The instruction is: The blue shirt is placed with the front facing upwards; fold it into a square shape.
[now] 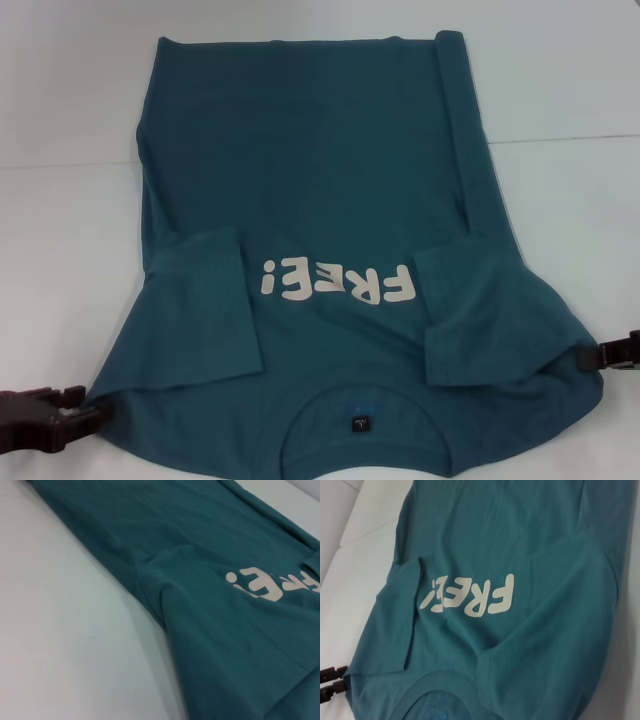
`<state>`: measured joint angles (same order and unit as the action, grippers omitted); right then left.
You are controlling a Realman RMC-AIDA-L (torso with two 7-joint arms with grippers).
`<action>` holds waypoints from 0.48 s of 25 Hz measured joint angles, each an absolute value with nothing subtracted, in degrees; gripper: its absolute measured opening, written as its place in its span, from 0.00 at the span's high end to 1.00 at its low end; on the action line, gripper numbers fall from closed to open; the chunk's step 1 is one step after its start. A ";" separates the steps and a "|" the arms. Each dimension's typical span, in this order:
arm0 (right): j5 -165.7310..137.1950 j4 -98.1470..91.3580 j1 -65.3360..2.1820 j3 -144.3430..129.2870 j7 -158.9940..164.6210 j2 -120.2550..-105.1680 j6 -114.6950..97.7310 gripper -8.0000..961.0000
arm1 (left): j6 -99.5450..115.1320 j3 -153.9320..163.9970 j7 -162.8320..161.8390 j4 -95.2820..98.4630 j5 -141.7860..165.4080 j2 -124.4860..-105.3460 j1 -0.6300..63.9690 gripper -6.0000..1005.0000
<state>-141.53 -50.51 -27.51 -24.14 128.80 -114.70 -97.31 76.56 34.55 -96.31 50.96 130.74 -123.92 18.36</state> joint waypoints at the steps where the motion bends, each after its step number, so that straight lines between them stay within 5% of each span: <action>1: -141.53 -50.52 -27.46 -24.06 128.84 -114.70 -97.40 0.96 | 76.52 34.60 -96.43 51.03 130.93 -123.93 18.36 0.25; 5: -141.19 -50.54 -27.30 -23.78 128.83 -114.69 -97.94 0.96 | 76.51 34.68 -96.94 51.08 131.79 -123.98 18.44 0.36; 8: -140.99 -50.54 -27.24 -23.76 128.81 -114.69 -98.15 0.96 | 76.48 35.13 -97.20 51.07 132.01 -124.00 18.45 0.61; 12: -140.97 -50.54 -27.24 -23.74 128.75 -114.75 -98.52 0.96 | 76.72 35.76 -97.63 51.40 132.01 -124.12 18.40 0.74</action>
